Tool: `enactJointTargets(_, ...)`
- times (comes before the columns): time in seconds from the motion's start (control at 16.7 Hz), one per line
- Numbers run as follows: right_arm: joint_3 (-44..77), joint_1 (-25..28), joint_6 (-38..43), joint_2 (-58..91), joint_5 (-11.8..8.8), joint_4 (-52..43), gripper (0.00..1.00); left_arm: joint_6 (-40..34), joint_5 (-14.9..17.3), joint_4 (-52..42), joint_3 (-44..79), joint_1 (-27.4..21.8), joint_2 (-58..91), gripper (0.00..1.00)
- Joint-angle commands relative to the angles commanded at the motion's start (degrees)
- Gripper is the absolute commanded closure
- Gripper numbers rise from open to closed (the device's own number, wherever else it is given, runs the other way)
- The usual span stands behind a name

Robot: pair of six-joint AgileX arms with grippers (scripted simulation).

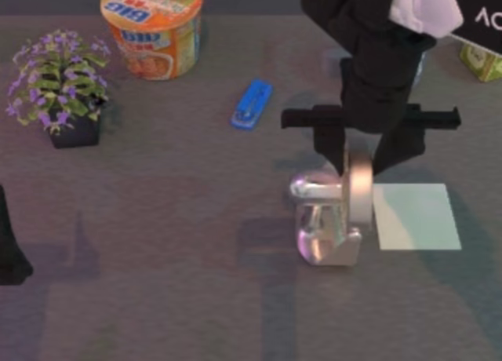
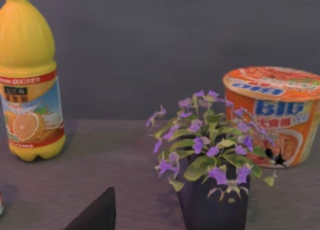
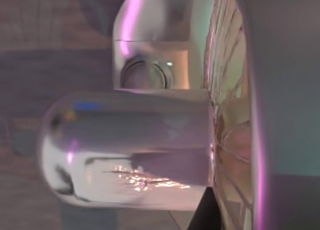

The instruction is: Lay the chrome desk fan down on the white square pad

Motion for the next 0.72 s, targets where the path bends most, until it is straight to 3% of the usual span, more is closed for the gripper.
enactJointTargets(0.3,1.01,0.01,0.04,0.25,-0.02,-0.98,1.00,0.00,0.00,0.00,0.00,0.00,0.00,0.00)
enactJointTargets(0.72,13.05,0.34,0.00,1.22,-0.01,-11.85,1.00,0.00,0.00,0.00,0.00,0.00,0.00,0.00)
